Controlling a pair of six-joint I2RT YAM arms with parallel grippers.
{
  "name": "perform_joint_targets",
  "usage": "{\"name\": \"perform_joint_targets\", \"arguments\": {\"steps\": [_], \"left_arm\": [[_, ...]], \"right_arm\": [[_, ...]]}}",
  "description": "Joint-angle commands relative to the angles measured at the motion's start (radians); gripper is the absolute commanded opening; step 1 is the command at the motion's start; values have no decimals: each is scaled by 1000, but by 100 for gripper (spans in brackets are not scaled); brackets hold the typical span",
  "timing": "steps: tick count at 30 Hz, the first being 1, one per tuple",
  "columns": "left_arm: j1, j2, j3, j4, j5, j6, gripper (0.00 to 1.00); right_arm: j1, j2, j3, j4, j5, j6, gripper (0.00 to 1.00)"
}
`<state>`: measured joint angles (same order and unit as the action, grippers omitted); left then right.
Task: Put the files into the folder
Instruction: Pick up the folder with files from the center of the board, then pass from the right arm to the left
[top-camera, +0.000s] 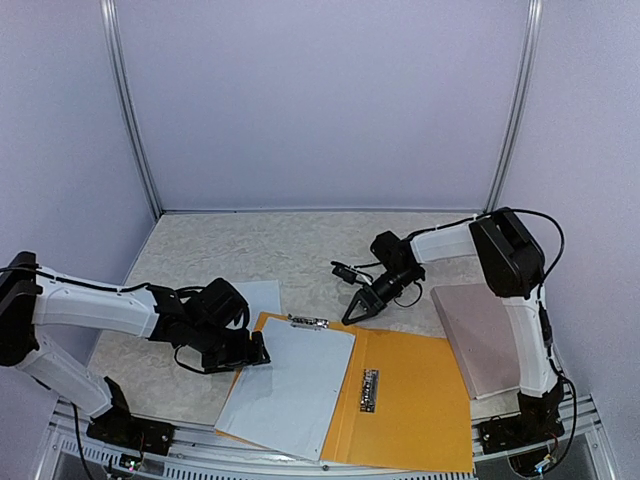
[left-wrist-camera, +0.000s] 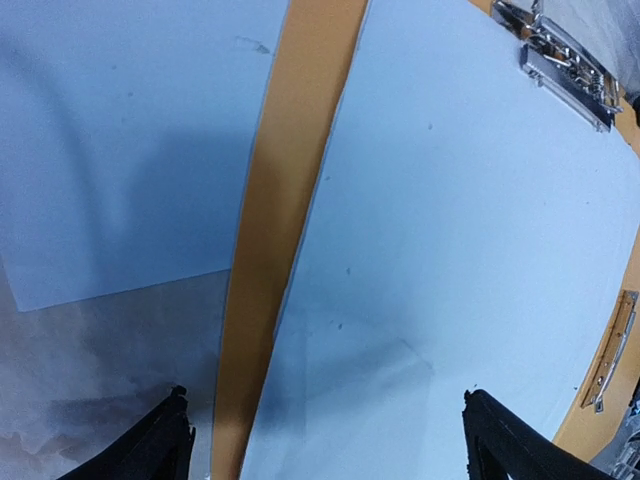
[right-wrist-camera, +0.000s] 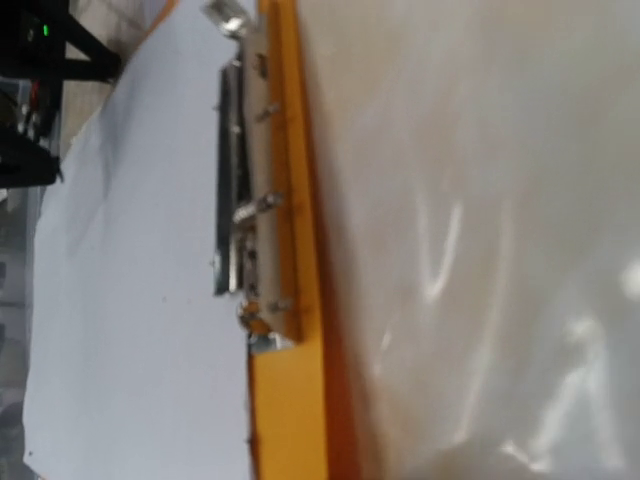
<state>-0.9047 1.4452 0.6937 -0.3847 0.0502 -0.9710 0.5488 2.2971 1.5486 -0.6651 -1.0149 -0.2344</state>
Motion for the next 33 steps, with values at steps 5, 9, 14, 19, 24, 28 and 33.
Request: {"name": "perform_joint_targets", "arguments": {"steps": [5,9,14,19,24,28,33], "left_arm": [[157,-193,-91,-83,81,70,90],[234,-245,-114,-60,143,113,89],[326,-205,-122,19,233,164,85],[346,-165,-76,72,232,252,84],[386,-127,-16,127,242,355,85],[429,-63,27,178,301,413,85],[477,74,94,220,384,468,87]], "right_arm": [[-27,58,182,6,-38,33,0],[-29,95,281,-69,-39,-12,0],[-36,132,370,-176,-59,-123,0],[-45,141,402,-243,-50,-203,0],[-50,126,416,-240,-41,-206,0],[-50,124,434,-258,-44,-217,0],[-49,113,432,-271,-50,-230,0]]}}
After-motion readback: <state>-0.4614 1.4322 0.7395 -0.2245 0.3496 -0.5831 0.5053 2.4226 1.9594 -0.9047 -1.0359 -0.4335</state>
